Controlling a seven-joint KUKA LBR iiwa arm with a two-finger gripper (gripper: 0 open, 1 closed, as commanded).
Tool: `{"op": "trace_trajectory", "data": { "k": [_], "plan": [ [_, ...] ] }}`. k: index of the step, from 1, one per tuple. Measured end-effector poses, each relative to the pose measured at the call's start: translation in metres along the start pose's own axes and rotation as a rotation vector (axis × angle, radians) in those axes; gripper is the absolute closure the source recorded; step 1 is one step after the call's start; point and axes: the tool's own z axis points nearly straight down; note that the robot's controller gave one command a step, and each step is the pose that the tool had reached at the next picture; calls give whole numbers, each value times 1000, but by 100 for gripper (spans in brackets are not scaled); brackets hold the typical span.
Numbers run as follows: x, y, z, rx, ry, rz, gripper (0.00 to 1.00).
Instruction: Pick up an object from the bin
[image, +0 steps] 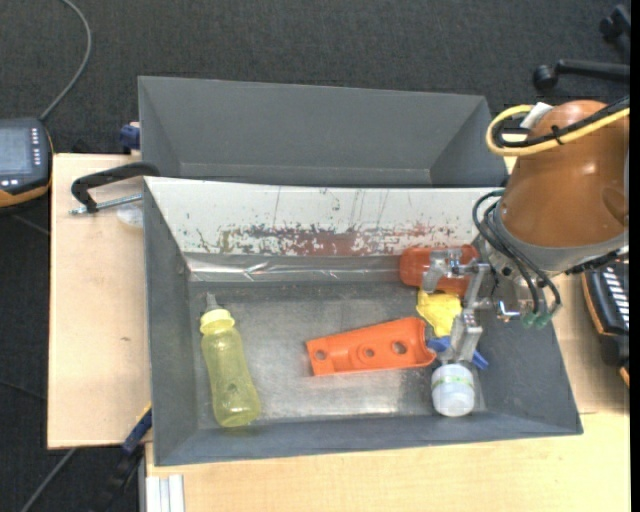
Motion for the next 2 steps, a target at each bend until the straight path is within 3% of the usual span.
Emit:
{"op": "trace_trajectory", "data": {
  "k": [1,2],
  "plan": [
    [-2,0,-4,1,-9,-1,0],
    [-7,3,37,1,-12,-72,0]
  ]
}}
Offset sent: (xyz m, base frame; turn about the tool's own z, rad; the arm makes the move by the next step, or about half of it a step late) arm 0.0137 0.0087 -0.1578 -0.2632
